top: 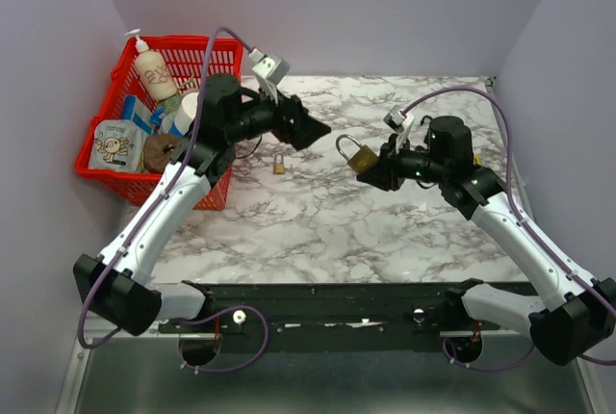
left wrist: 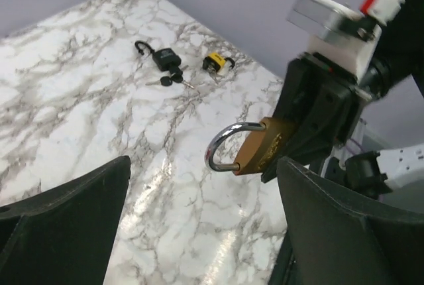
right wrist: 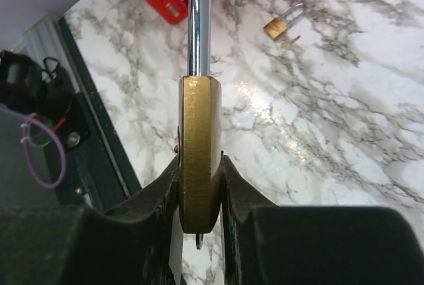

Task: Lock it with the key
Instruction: Lock the lock.

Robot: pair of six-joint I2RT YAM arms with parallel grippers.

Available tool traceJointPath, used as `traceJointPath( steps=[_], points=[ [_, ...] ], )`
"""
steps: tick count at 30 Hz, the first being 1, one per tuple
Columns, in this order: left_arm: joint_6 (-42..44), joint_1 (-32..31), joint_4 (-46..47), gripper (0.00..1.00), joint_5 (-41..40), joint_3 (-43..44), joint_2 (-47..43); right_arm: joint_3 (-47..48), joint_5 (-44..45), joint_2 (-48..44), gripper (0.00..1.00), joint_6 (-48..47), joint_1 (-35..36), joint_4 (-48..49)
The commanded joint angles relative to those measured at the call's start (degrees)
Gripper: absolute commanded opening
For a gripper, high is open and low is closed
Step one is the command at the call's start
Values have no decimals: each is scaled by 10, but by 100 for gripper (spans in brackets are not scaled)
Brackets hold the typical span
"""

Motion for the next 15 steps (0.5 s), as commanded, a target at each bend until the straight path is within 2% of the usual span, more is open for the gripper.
traceJointPath(
  steps=[1, 3, 6, 9, 11, 15],
  points=[
    [-124, -3, -135, 99, -114, 127, 91, -5, 120, -40, 1, 26, 2, 127],
    [-187, -5, -153, 99, -146, 172, 117, -6, 150, -52, 1, 20, 1, 136],
    [-264, -16, -136, 99, -132, 176, 128, -17, 196, -68, 1, 14, 2, 156],
    [-342, -45, -52, 99, -127, 131, 115, -40, 210, -81, 1, 11, 2, 194],
    [-367, -70, 45, 99, -131, 86, 105, -42, 213, -81, 1, 18, 2, 194],
    [-401, -112, 117, 99, -160, 47, 95, -39, 204, -77, 1, 40, 3, 215]
  ],
)
